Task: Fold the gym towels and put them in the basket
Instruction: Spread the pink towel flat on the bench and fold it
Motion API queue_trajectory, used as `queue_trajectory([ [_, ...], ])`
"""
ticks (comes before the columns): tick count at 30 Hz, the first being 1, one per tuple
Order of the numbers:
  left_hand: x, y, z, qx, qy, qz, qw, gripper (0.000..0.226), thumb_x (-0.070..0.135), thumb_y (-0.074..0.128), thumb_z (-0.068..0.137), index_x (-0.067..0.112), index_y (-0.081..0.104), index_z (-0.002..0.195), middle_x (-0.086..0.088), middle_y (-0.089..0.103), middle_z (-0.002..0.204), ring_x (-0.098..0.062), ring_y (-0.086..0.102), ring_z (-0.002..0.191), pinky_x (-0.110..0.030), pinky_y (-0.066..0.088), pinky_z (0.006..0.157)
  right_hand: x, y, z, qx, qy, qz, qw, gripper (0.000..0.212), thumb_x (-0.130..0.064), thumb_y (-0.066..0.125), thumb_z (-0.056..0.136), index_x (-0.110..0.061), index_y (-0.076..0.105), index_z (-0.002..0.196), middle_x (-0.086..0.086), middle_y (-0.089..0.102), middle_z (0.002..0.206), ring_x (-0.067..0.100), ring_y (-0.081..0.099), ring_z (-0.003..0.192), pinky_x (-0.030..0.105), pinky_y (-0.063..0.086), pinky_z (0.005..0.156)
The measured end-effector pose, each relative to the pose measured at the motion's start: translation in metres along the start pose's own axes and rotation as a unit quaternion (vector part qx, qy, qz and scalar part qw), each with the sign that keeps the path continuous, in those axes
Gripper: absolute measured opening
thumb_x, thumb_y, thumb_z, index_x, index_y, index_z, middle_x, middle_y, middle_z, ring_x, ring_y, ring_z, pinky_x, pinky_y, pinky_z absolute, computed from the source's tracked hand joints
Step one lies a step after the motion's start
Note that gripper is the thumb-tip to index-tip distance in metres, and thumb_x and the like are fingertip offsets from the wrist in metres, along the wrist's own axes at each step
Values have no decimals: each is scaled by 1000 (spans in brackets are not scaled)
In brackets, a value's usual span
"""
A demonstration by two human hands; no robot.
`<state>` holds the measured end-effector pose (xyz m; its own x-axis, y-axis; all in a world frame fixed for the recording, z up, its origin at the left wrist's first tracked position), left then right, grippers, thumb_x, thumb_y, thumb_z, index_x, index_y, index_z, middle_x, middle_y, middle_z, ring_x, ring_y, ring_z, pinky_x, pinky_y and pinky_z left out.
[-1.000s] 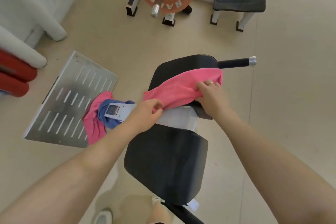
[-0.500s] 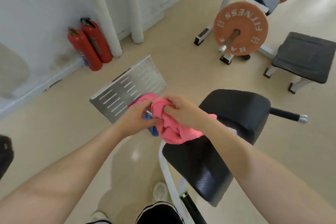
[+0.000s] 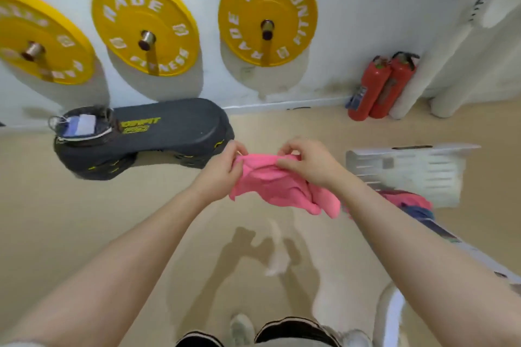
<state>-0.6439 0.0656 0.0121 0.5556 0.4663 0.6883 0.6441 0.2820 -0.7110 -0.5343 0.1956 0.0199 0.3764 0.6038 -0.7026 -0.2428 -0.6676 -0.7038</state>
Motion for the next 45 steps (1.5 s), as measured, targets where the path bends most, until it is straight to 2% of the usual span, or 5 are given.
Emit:
queue_trajectory([
  [10,-191,-175,-35,137,-142,101,975,28,38,56,85,18,40,97,3,53,96,-19,48,87,-31,35,69,-182,156,157,-98,-142,-33,985,24,-14,59,83,-15,36,89,-2,51,81,17,41,66,25,31,55],
  [18,-316,-276,39,116,-171,110,972,17,14,53,81,12,50,98,-4,48,101,-28,53,99,-38,43,81,-239,224,317,-190,-220,-131,948,33,-4,57,79,-15,44,108,0,52,105,22,50,96,33,39,76],
  [25,-409,-356,120,49,-203,-73,975,59,52,34,67,10,64,95,-6,53,93,-17,52,91,-21,40,77,-264,254,452,-249,-196,-181,931,20,-10,55,83,-9,49,103,8,57,93,29,52,86,34,36,69],
  [32,-485,-426,187,141,-232,-251,929,13,25,51,73,18,58,81,10,56,72,2,52,64,-4,37,55,-287,274,560,-157,-167,-125,965,11,-15,61,82,-5,62,87,0,48,84,25,52,81,33,40,72],
  [45,-594,-475,325,6,-86,-51,995,20,8,66,82,4,57,100,-5,60,83,-19,54,77,-11,34,63,-242,329,682,-61,82,36,994,7,-19,53,90,-18,46,88,-8,50,70,16,48,68,31,39,62],
])
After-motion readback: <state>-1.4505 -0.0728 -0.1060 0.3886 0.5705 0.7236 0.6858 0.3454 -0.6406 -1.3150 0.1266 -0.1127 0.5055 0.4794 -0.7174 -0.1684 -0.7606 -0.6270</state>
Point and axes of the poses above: each hand's wrist, its own z-axis towards the middle knuckle, its own y-axis out of the palm, x = y × z, the point moved 6 cm from there along z, towards the middle knuckle
